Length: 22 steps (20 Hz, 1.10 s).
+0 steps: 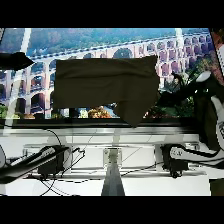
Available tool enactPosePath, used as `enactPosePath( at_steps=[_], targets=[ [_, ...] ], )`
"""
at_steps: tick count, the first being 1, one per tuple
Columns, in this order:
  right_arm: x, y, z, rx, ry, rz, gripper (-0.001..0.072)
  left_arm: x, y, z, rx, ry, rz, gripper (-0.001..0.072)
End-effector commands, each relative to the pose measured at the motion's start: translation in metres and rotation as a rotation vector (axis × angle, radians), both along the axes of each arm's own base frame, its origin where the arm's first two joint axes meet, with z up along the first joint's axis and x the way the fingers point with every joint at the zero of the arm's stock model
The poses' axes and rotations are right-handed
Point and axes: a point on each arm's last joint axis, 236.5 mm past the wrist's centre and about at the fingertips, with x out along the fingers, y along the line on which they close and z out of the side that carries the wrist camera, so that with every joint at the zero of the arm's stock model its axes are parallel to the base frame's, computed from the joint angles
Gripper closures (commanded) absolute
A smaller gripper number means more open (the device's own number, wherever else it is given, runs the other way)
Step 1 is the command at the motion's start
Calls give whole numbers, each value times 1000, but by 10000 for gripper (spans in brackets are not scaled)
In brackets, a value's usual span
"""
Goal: Fold the clothes and pants, and hang the long-sleeved shirts on hangers.
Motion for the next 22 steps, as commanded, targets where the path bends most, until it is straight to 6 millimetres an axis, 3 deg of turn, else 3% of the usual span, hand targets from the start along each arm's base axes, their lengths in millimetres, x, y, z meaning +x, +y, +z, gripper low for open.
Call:
enactPosePath(
  at_steps=[1,4,6,9,12,19,22],
  targets=[
    [-32,26,-28,65,19,-139,330,-30,-9,9,-1,-9,-2,631],
    [-43,33,-44,71,48,-204,330,-72,-3,-9,25,9,40,630],
    [-29,36,-44,85,-8,-234,331,-99,3,-33,33,60,87,627],
    [-9,38,-47,67,-76,-273,332,-122,-9,-71,-16,146,88,592],
    [-2,42,-49,50,-82,-301,332,-135,-26,-90,-89,213,66,335],
    [-16,78,-48,64,-90,-163,350,-136,-29,-92,-104,217,66,341],
    [-29,82,-48,68,-63,-112,583,-135,-27,-93,-97,214,70,342]
  ],
)
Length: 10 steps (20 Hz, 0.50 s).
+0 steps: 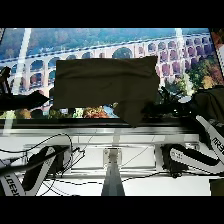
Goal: Fold the clothes and pants, and hang the long-sleeved shirts on hangers.
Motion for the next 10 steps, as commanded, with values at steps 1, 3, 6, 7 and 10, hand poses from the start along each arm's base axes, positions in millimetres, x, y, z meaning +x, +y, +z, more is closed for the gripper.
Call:
enactPosePath(
  at_steps=[1,3,6,7,10],
  targets=[
    [-13,7,2,9,21,60,596,0,4,-3,15,2,5,342],
    [-15,5,0,0,23,73,602,0,13,-6,58,3,16,342],
    [-13,6,1,5,-11,101,704,6,36,-11,154,-15,47,373],
    [-12,7,2,7,-17,100,704,6,43,-12,186,-15,52,374],
    [-6,9,4,18,-26,75,703,-8,49,-32,216,47,44,374]
  ],
)
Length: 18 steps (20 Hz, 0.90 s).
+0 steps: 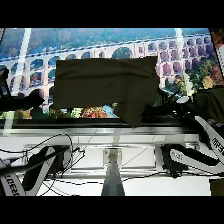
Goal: Fold the clothes and pants, and hang the long-sleeved shirts on hangers.
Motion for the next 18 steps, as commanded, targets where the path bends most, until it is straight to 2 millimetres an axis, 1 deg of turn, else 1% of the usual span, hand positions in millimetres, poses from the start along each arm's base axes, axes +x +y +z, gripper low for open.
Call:
enactPosePath(
  at_steps=[1,3,4,6,8,10,11,12,13,14,16,18],
  targets=[
    [5,4,4,22,-12,-15,703,-15,10,-27,45,62,9,374],
    [6,6,6,32,-12,-23,703,-20,9,-51,38,76,43,373],
    [6,7,7,41,-9,-26,703,-20,11,-61,26,80,104,373],
    [3,9,9,52,1,-18,703,-11,22,-76,-10,73,286,373],
    [3,10,9,54,2,-17,703,-2,30,-88,-50,89,398,372],
    [3,10,9,54,2,-18,703,1,28,-105,-115,143,482,366],
    [3,10,9,54,2,-18,703,0,25,-115,-137,179,488,331],
    [3,10,9,54,2,-18,703,-2,22,-124,-157,212,493,257],
    [3,10,9,54,3,-18,703,-5,19,-134,-168,249,489,116],
    [3,10,9,54,3,-18,703,-6,18,-142,-168,272,458,96],
    [2,10,9,55,4,-18,703,-6,16,-150,-158,289,376,98],
    [3,10,9,57,4,-20,703,7,10,-145,-178,238,306,164]
  ],
)
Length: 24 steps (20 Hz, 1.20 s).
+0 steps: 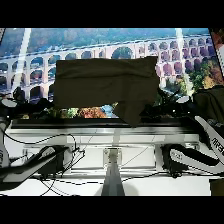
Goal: Fold the clothes and pants, and hang the long-sleeved shirts on hangers.
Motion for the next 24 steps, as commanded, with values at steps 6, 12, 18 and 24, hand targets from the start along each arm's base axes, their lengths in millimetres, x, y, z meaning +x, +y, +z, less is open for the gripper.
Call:
enactPosePath(
  at_steps=[6,12,18,24],
  targets=[
    [4,4,4,20,-2,-20,703,15,-26,8,-94,-73,-168,322],
    [5,3,3,18,-5,-22,704,3,-33,7,-113,-43,-230,647],
    [7,3,6,19,-12,-16,703,21,-25,21,-72,-110,-281,695],
    [24,8,48,51,-146,84,704,28,-21,74,-21,-167,-388,695]
  ],
)
